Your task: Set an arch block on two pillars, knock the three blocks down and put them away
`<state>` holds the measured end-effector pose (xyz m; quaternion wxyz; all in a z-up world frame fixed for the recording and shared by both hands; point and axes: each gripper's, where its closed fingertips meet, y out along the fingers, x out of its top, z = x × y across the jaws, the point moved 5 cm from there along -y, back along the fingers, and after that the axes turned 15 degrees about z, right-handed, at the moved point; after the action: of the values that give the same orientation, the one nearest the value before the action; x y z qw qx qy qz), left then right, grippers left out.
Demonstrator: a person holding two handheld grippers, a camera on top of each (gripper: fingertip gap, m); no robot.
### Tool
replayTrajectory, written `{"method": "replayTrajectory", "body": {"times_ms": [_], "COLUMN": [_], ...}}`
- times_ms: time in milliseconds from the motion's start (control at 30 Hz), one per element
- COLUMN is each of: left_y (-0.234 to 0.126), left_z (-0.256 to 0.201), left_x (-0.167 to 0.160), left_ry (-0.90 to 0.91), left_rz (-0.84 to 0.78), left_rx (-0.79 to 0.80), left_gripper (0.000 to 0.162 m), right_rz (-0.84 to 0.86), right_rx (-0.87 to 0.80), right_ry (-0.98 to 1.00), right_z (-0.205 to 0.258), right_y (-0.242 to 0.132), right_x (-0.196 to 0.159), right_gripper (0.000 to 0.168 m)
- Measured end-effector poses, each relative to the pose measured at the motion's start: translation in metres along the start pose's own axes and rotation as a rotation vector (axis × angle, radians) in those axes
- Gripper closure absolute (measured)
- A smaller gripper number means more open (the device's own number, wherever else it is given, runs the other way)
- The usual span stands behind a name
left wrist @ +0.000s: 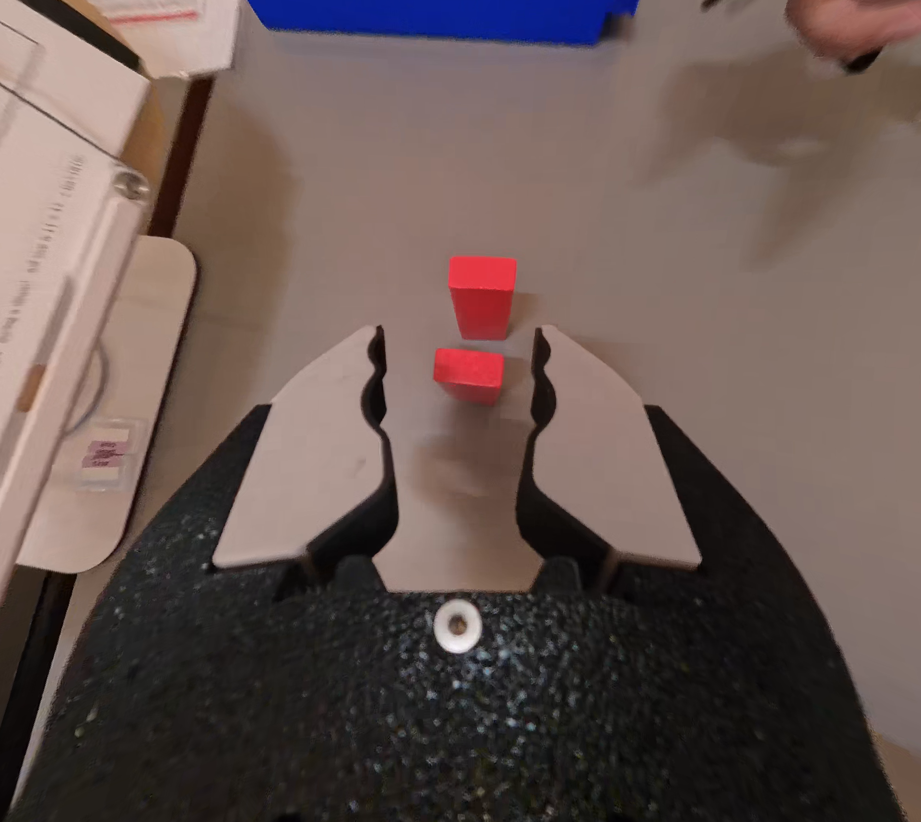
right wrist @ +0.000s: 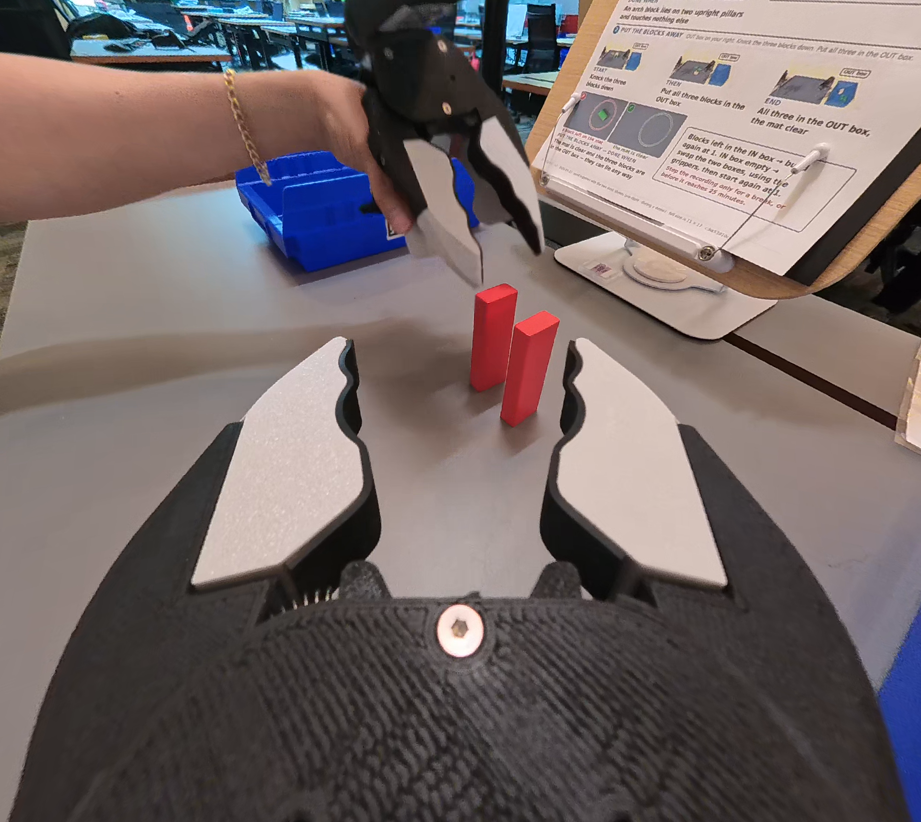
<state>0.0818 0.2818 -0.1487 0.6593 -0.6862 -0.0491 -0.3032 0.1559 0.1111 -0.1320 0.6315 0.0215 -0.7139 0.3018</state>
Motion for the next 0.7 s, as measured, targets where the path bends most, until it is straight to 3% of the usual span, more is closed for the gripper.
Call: {"method": "replayTrajectory", "body": {"times_ms": [133, 267, 467, 700], "left_y": [-0.048, -0.110, -0.164, -0.143], "left_z": [0.008, 0.025, 0.048, 0.054], "left_x": [0.003, -0.024, -0.120, -0.247], "left_ry": [-0.069, -0.120, -0.276, -0.475], "left_rz": [-0.118, -0.102, 0.086, 0.456], "left_rx": [0.028, 0.144, 0.228, 0.267], "left_gripper": [0.099, 0.098, 0.094, 0.098], "right_rz": [-0.003, -0.005, 0.004, 0.033], "right_rx": [-0.003, -0.003, 0.010, 0.024], "right_ry": [0.008, 0.015, 0.012, -0.001], "right_z": [-0.002, -0.004, -0.002, 0.005], "right_y": [-0.002, -0.003, 0.001, 0.011], "right_x": [-0.001, -0.002, -0.003, -0.004], "right_gripper": [0.088, 0.088, 0.088, 0.088]}}
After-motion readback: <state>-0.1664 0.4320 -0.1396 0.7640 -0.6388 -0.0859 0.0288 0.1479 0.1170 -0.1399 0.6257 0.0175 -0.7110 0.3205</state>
